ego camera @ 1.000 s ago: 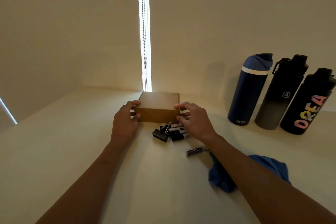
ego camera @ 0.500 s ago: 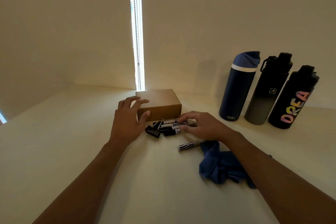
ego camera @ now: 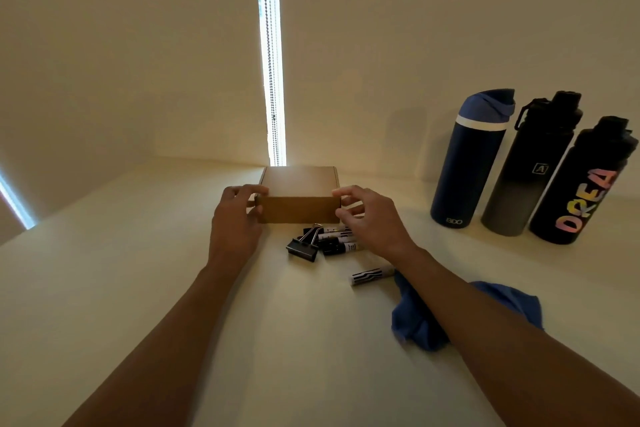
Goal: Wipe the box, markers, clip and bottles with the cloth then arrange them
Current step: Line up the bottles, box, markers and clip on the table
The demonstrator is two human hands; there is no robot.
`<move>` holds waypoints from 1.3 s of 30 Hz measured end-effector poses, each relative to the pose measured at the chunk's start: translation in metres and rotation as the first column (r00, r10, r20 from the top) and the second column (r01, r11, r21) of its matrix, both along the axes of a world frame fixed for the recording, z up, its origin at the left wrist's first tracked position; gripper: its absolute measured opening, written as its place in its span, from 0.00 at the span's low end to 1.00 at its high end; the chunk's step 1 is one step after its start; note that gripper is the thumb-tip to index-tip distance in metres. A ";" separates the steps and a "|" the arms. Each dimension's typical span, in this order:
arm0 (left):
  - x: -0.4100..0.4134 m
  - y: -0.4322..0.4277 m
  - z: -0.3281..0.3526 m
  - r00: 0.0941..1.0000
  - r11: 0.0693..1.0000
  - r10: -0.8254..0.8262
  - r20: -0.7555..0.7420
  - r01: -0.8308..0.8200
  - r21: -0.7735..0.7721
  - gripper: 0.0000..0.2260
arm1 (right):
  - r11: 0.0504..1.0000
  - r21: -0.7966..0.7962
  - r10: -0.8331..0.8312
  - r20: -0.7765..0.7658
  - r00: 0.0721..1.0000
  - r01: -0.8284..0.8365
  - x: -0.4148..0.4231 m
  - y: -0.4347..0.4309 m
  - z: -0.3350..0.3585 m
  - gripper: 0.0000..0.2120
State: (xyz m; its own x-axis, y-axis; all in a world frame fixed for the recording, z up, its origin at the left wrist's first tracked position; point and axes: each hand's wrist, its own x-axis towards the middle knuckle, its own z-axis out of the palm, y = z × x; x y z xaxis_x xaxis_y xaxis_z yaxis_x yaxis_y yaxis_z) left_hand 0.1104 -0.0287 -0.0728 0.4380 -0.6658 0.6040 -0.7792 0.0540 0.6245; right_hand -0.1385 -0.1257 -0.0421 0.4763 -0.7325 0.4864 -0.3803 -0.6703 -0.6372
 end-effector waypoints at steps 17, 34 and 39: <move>0.020 0.000 -0.001 0.993 0.996 0.086 -0.075 -0.088 -0.021 0.20 | 0.999 -0.034 -0.002 0.012 1.000 0.002 0.029 0.005 0.004 0.12; 0.006 0.011 0.008 0.992 0.992 0.126 0.009 -0.126 -0.011 0.16 | 0.999 0.036 0.017 -0.075 0.997 -0.014 -0.005 0.001 0.019 0.05; -0.017 0.008 0.013 0.988 0.998 0.058 0.140 -0.053 -0.036 0.12 | 0.981 0.126 0.181 -0.361 0.915 -0.145 -0.044 -0.015 0.024 0.11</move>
State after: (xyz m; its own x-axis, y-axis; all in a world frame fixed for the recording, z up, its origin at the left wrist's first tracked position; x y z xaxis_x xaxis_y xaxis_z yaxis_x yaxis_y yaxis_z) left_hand 0.0934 -0.0204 -0.0596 0.3823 -0.6220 0.6833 -0.8618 0.0269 0.5066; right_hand -0.1825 -0.1406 -0.0179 0.7252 -0.6632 0.1853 -0.4912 -0.6868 -0.5357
